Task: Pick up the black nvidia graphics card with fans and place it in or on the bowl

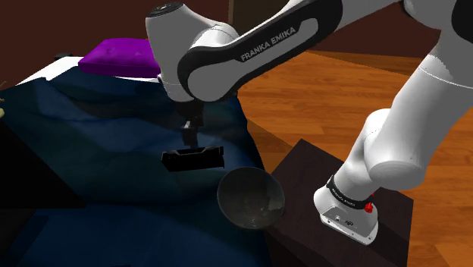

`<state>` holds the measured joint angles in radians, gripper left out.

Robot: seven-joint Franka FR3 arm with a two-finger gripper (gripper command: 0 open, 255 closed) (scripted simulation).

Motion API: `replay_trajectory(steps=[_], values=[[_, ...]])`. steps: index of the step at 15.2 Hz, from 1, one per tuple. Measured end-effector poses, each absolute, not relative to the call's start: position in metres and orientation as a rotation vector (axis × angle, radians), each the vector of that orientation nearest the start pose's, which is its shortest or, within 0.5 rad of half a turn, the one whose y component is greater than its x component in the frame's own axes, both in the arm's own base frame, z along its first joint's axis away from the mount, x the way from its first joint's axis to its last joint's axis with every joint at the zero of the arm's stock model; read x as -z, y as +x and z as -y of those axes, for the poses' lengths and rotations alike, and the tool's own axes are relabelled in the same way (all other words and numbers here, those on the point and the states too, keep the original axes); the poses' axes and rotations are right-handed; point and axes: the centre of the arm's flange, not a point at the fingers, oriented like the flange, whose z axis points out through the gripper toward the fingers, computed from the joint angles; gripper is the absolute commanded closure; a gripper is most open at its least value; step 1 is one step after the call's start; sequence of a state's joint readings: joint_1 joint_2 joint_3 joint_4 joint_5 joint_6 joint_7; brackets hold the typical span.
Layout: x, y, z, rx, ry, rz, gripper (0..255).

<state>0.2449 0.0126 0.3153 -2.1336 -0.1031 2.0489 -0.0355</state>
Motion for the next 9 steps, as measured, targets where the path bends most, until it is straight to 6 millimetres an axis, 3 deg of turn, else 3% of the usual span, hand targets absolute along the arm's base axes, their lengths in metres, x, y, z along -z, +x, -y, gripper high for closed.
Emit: replay_trajectory(steps=[3,9], values=[[-0.366,0.454,-0.308,-0.13,-3.054,1.173,0],[-0.333,0.455,-0.314,-0.133,-3.045,1.214,0]])
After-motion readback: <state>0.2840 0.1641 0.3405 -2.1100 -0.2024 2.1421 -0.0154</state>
